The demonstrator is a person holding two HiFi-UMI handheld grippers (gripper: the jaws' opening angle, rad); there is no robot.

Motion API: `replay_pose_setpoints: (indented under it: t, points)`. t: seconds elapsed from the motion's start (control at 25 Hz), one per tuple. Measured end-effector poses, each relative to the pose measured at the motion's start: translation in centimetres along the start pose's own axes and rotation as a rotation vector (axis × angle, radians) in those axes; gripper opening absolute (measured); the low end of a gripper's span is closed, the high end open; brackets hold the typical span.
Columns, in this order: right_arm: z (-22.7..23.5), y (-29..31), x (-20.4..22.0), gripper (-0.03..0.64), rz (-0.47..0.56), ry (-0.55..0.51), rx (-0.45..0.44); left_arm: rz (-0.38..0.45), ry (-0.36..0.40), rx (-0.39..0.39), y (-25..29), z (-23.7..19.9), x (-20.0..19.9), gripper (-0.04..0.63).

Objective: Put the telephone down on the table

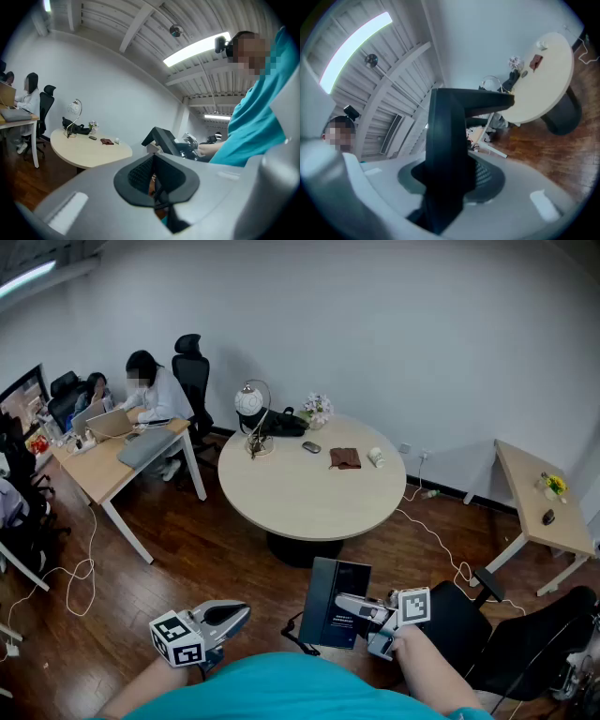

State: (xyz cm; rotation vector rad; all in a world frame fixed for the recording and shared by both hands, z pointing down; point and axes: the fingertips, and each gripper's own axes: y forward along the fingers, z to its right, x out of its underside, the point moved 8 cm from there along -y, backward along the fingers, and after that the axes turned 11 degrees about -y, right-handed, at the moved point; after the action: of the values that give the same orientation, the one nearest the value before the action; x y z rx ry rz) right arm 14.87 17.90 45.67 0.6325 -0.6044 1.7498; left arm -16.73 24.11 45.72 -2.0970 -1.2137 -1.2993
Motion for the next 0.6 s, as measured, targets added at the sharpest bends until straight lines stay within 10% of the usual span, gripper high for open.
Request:
replay_pose_setpoints:
  t: [0.6]
  points:
    - [2.6,-8.4,-3.9,0.158,-0.015,0.005,0.003,0.009,0.002,-0.011,9.0,4.0,0.9,0.005]
